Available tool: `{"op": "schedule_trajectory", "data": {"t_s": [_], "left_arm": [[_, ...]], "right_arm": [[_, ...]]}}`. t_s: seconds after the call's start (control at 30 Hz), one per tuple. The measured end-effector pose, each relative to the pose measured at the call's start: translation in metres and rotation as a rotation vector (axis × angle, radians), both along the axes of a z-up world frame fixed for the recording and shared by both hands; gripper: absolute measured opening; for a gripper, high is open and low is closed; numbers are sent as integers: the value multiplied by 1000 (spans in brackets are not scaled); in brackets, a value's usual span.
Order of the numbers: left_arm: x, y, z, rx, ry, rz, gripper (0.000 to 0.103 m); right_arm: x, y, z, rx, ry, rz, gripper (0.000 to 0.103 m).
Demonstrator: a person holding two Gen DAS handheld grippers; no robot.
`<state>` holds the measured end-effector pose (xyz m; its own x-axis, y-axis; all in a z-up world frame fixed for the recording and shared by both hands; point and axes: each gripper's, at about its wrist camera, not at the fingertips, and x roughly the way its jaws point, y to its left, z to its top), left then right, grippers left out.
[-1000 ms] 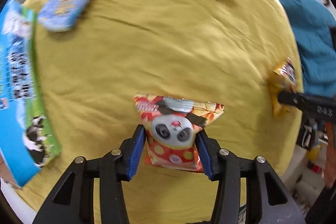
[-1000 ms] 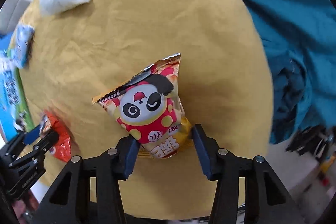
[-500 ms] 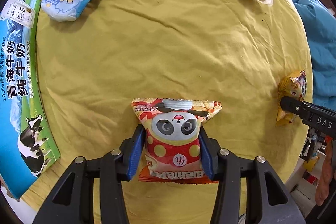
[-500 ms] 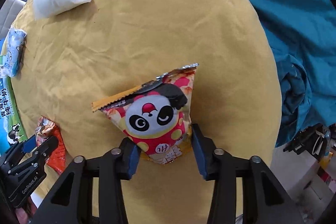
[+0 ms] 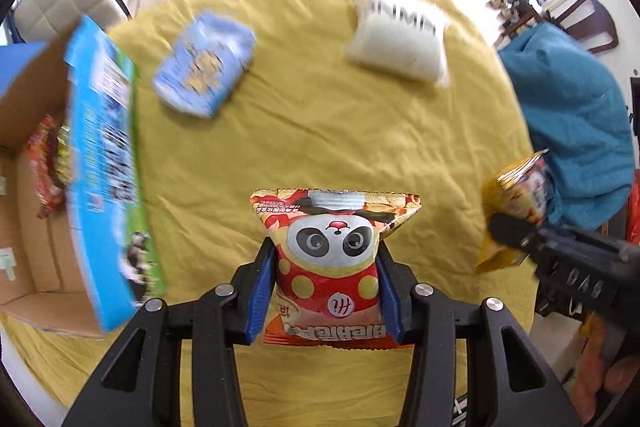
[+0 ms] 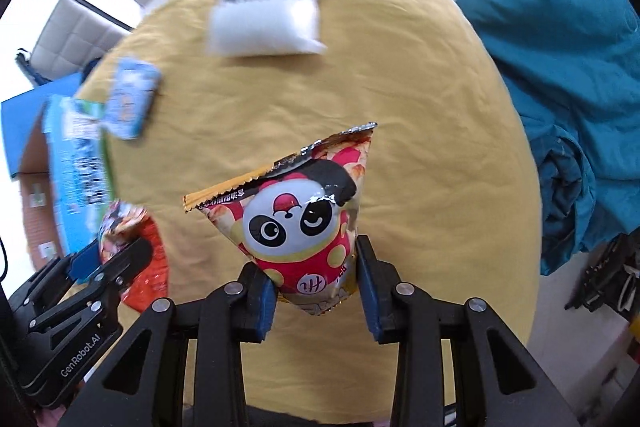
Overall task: Organize soft objects
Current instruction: 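Carry both panda snack bags into the cardboard box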
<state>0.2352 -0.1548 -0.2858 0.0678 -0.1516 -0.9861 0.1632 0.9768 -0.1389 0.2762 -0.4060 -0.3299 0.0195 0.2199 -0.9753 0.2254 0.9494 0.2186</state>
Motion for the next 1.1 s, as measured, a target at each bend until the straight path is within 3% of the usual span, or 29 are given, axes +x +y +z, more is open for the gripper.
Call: {"op": "schedule_trajectory", "data": {"t_s": [0.2,0.4,0.7,1.1], "left_arm": [[15,46,54,-8,-97,32,43],[15,100,89,-8,-171,92,43],[19,189,113,5,-235,196,43],[17,282,113,47,-238,287,43]], "right_arm": [[6,56,41,34,-57,45,37],[8,114,73,60,-111,99,37],[19,209,109,91,-168,208,37],[34,314,113,106,-169,292,37]]}}
